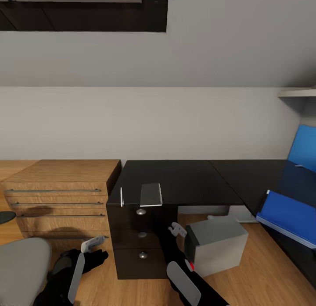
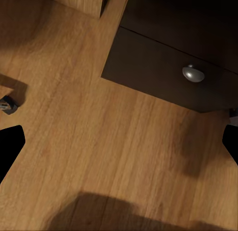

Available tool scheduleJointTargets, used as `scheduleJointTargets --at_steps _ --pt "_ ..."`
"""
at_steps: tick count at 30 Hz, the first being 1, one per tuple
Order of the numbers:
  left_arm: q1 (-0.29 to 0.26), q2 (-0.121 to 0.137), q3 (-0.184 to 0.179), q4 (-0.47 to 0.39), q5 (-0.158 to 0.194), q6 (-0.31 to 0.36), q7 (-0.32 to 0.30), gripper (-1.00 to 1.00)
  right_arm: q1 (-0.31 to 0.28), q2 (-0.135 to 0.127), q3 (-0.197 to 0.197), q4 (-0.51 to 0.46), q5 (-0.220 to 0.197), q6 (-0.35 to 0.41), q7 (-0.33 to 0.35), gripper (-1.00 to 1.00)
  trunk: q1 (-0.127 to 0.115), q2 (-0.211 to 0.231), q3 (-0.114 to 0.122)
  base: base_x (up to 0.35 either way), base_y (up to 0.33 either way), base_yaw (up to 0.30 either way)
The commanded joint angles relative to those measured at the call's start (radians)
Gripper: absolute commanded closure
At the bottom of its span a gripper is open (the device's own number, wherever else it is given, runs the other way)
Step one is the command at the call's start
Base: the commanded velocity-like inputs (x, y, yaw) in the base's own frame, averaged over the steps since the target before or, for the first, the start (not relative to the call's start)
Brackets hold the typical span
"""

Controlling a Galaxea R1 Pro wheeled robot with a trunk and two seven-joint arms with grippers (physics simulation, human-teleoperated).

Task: In the bedroom, organize the workspace by keeping the computer under the desk, ensuring the monitor is on the desk, placing the keyboard on the desk next to the monitor, placing the mouse on the desk next to the keyboard, moving the folder from the swivel chair onto the desk next to the mouse, stacking the notebook on top of the folder with the pen on top of the notebook, and positioning the swivel chair next to the desk.

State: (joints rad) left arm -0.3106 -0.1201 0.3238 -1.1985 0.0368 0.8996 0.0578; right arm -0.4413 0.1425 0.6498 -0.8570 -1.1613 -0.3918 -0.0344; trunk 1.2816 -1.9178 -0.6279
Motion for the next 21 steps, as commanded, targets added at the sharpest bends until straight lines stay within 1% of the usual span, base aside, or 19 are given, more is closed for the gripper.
scheduleJointTargets --at_steps 1,9,11,21 --pt "-0.001 -0.001 0.002 -0.001 0.005 0.005 0.005 -1.0 -0.001 -0.001 0.005 -0.001 -0.006 -0.007 -0.003 -1.0 0.004 -0.008 -0.004 0.0 0.0 0.0" --pt "-0.001 -0.001 0.001 -0.003 0.004 0.003 0.006 -1.0 -0.001 -0.005 0.004 -0.001 -0.005 -0.007 0.039 -1.0 0.035 -0.064 -0.029 0.0 0.0 0.0" --pt "-0.001 -0.001 0.001 -0.004 0.003 0.003 0.006 -1.0 0.0 -0.008 0.004 -0.001 -0.004 -0.007 0.06 -1.0 0.042 -0.078 -0.036 0.0 0.0 0.0" --pt "-0.001 -0.001 0.001 -0.004 0.003 0.002 0.007 -1.0 -0.001 -0.015 0.004 -0.001 -0.003 -0.007 0.068 -1.0 0.081 -0.148 -0.067 0.0 0.0 0.0"
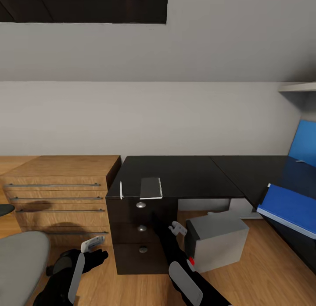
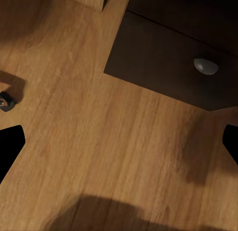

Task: In the bedroom, organize the workspace by keeping the computer under the desk, ensuring the monitor is on the desk, placing the keyboard on the desk next to the monitor, placing the mouse on the desk next to the keyboard, moving the folder from the swivel chair onto the desk next to the mouse, stacking the notebook on top of the folder with the pen on top of the notebook, and positioning the swivel chair next to the desk.

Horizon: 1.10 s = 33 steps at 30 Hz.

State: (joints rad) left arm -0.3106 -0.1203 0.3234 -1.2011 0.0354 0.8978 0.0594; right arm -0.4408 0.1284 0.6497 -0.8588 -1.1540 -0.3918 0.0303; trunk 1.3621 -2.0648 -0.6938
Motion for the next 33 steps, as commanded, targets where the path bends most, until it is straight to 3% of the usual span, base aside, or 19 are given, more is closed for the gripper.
scheduleJointTargets --at_steps 1,33 --pt "-0.001 -0.001 0.002 -0.001 0.004 0.004 0.005 -1.0 -0.001 -0.001 0.004 0.0 -0.01 -0.006 0.003 -1.0 0.0 -0.001 -0.001 0.0 0.0 0.0" --pt "-0.001 -0.002 0.0 0.007 0.004 -0.002 -0.001 -1.0 -0.002 0.0 -0.002 -0.003 -0.012 -0.004 -0.006 -1.0 0.0 -0.001 -0.001 0.02 0.0 0.0"
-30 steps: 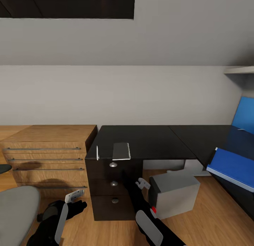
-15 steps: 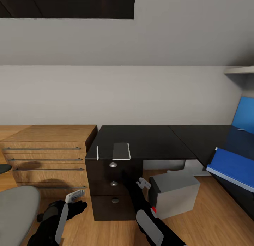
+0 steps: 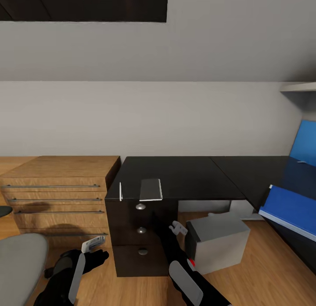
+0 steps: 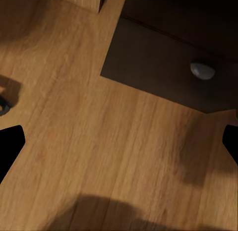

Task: In the bedroom, organize the workspace by keeping the computer under the desk, ensuring the monitor is on the desk, placing the keyboard on the desk next to the monitor, placing the mouse on the desk next to the keyboard, moving the folder from the swivel chair onto the desk next to the mouse, stacking the notebook on top of the folder with the pen on top of the notebook, and positioning the swivel chair next to the desk.

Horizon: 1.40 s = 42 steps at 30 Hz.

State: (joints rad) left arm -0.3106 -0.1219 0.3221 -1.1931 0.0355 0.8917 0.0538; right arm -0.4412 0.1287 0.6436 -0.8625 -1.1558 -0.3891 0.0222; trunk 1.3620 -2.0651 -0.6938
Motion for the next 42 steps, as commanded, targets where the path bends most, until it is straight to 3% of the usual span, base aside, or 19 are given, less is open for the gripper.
scheduleJointTargets --at_steps 1,42 --pt "-0.001 -0.001 0.002 -0.001 0.004 0.004 0.005 -1.0 -0.001 -0.001 0.004 0.0 -0.01 -0.007 0.002 -1.0 0.0 0.0 -0.001 0.15 0.0 0.0" --pt "-0.001 0.001 0.002 0.027 0.002 0.004 0.006 -1.0 -0.001 -0.001 0.004 -0.001 -0.01 -0.007 0.002 -1.0 0.0 0.0 -0.001 0.07 0.001 0.0"
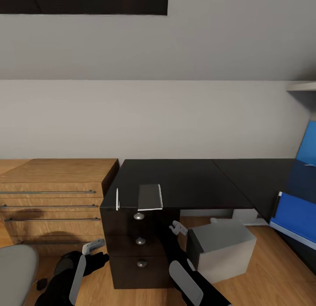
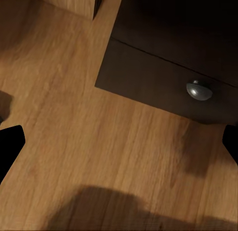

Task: In the bedroom, organize the workspace by keeping the computer under the desk, ensuring the monitor is on the desk, placing the keyboard on the desk next to the monitor, placing the mouse on the desk next to the keyboard, moving the folder from the swivel chair onto the desk next to the mouse, stacking the notebook on top of the folder with the pen on top of the notebook, and positioning the swivel chair next to the desk.

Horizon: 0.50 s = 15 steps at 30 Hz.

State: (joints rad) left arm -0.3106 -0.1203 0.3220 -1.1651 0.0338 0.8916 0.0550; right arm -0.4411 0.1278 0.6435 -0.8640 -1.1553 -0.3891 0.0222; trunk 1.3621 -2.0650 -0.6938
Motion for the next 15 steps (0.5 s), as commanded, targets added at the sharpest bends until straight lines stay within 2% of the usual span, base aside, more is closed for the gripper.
scheduleJointTargets --at_steps 1,9,15 --pt "-0.001 -0.001 0.002 -0.001 0.004 0.004 0.005 -1.0 -0.001 -0.001 0.004 0.0 -0.01 -0.007 0.002 -1.0 0.0 -0.001 -0.001 0.054 0.007 0.0" --pt "-0.001 -0.001 0.0 0.012 0.003 0.004 0.005 -1.0 -0.001 -0.002 0.006 -0.021 -0.012 -0.007 -0.008 -1.0 0.0 -0.001 -0.001 0.019 0.002 0.0" --pt "-0.001 -0.001 -0.001 0.014 0.003 0.004 0.005 -1.0 -0.001 -0.003 0.007 -0.085 -0.019 -0.004 -0.093 -1.0 0.0 -0.001 -0.001 0.0 0.0 0.0"
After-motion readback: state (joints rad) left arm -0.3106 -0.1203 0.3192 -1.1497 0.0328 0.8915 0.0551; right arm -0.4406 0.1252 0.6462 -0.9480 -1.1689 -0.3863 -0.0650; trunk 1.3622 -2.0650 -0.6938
